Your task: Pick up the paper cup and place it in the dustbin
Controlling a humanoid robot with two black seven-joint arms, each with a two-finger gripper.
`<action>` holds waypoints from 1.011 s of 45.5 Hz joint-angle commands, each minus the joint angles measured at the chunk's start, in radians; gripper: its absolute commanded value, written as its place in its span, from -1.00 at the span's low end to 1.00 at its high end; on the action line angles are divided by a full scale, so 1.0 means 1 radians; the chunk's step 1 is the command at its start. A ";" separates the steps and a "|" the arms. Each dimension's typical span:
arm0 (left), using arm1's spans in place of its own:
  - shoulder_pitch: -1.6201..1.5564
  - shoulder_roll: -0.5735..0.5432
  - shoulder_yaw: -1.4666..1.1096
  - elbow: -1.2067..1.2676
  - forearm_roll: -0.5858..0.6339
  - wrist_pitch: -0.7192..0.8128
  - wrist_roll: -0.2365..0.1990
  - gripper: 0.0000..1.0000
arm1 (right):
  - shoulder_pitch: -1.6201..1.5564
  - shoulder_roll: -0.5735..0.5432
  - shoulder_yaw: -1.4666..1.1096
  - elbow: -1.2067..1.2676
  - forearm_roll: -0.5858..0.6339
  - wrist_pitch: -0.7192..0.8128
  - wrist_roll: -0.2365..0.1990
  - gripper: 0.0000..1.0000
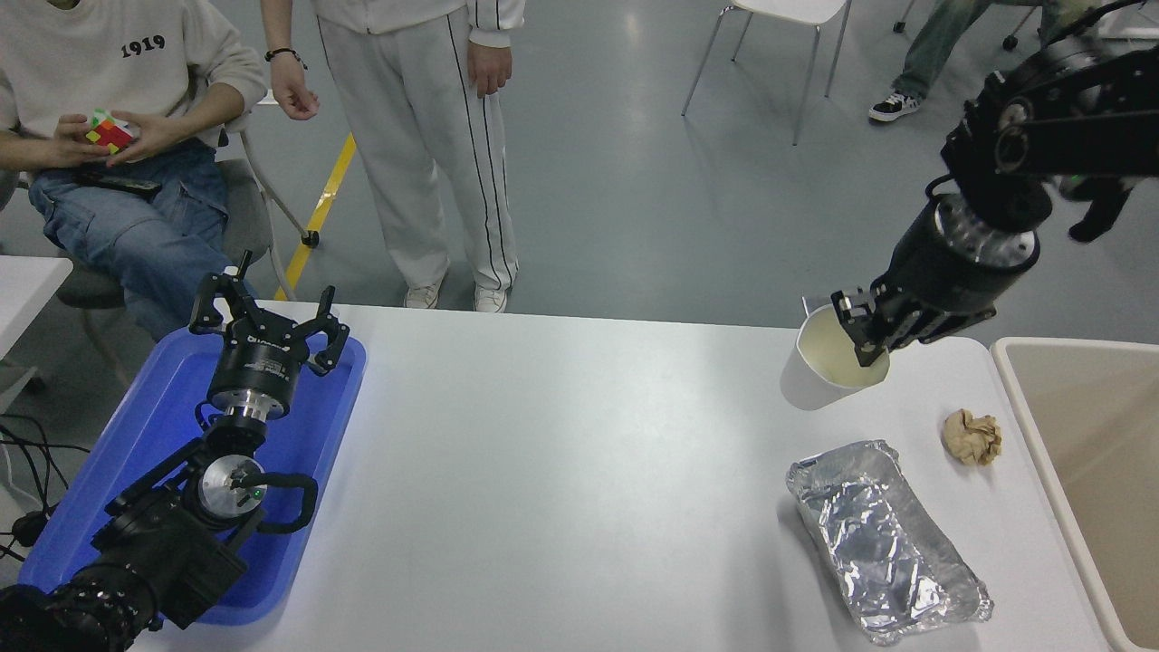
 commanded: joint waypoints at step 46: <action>0.000 0.000 0.000 0.003 0.000 0.000 -0.002 1.00 | 0.195 -0.143 -0.244 0.072 -0.035 0.009 -0.001 -1.00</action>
